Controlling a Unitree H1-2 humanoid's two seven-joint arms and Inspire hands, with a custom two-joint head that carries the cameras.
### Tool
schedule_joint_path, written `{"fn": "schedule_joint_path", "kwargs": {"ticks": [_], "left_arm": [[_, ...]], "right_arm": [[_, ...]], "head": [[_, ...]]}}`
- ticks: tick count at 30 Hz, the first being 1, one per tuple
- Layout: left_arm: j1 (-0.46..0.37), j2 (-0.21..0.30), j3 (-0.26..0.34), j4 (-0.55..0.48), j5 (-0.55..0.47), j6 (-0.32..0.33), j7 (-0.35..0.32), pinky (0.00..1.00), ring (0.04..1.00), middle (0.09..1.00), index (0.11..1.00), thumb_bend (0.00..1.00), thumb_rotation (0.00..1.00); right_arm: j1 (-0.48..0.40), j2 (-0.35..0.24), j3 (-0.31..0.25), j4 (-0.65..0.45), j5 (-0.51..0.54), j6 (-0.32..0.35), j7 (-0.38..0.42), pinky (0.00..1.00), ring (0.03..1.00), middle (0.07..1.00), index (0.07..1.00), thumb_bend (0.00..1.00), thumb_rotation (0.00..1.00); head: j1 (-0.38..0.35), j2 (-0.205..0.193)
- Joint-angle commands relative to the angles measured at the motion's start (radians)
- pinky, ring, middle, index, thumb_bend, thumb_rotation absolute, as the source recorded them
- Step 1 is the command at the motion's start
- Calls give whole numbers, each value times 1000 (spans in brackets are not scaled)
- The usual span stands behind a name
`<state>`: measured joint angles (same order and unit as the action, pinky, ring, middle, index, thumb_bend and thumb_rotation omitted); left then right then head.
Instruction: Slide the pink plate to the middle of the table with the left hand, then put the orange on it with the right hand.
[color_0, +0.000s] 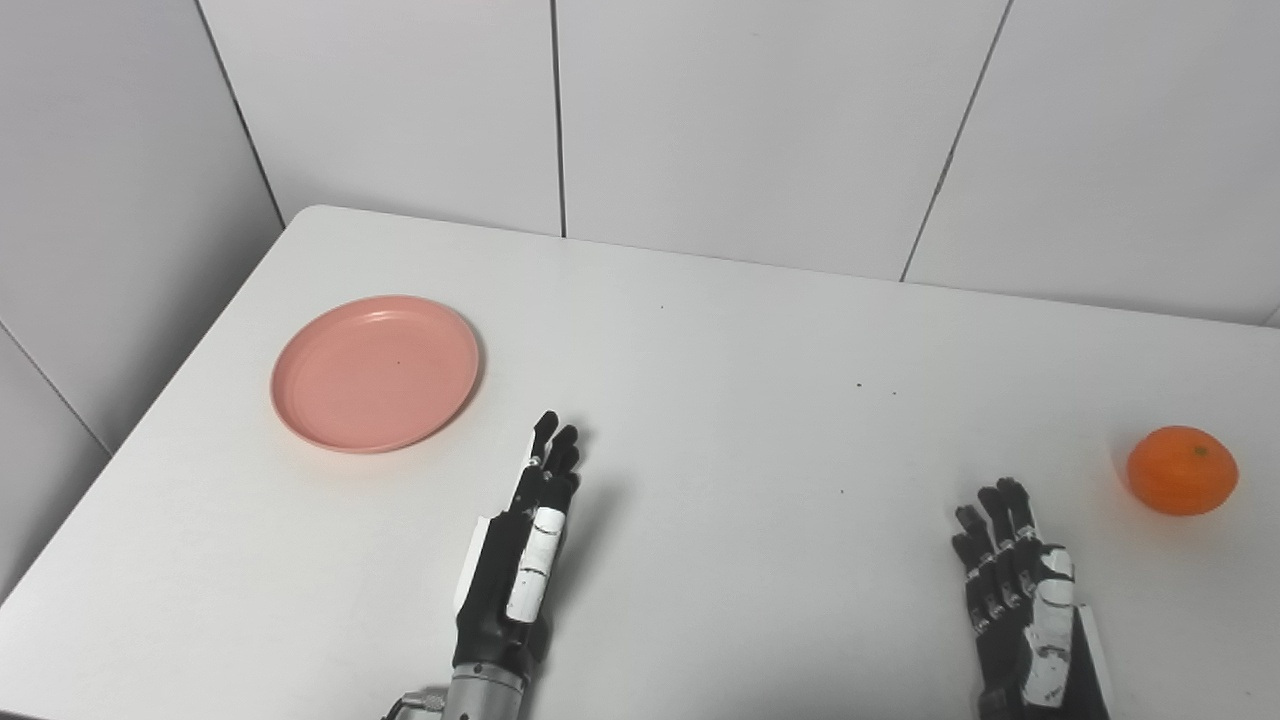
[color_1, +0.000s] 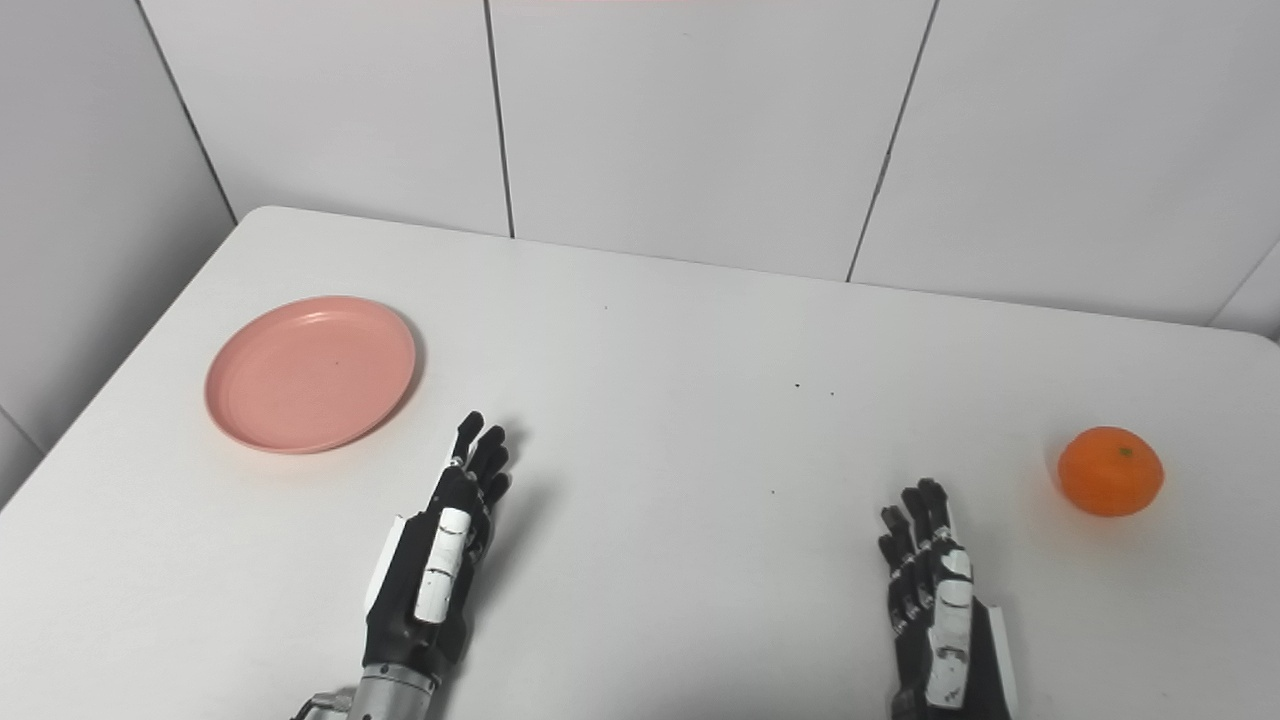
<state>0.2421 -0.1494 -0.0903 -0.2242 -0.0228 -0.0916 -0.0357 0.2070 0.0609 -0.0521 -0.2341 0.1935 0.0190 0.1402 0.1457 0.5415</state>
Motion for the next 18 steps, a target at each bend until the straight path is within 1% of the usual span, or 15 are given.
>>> {"fn": "schedule_joint_path", "kwargs": {"ticks": [1,8,15,16,17,18], "left_arm": [[76,11,-6,41,4,-21,2,1000,997,984,992,798,899],[80,18,-12,41,11,-26,7,1000,998,984,996,796,914],[88,31,-3,21,-1,-23,1,1000,998,986,1000,794,917],[90,31,2,19,-11,-21,2,1000,998,986,1000,795,917],[91,31,6,18,-18,-20,2,1000,994,980,997,794,901],[91,33,11,20,-19,-19,3,1000,989,977,995,793,897]], "right_arm": [[74,-40,-10,51,0,15,-5,1000,972,981,971,774,1000],[78,-33,-10,55,-9,5,-4,1000,970,978,963,766,1000],[93,-19,1,33,-27,8,-10,1000,957,966,949,777,1000],[97,-18,3,27,-27,7,-9,1000,957,966,949,777,1000],[99,-17,4,23,-27,7,-8,995,955,965,947,780,1000],[102,-17,6,21,-24,7,-6,995,957,967,949,780,1000]], "head": [[3,-3],[6,-11],[7,-14],[11,-23],[13,-25],[18,-37]]}}
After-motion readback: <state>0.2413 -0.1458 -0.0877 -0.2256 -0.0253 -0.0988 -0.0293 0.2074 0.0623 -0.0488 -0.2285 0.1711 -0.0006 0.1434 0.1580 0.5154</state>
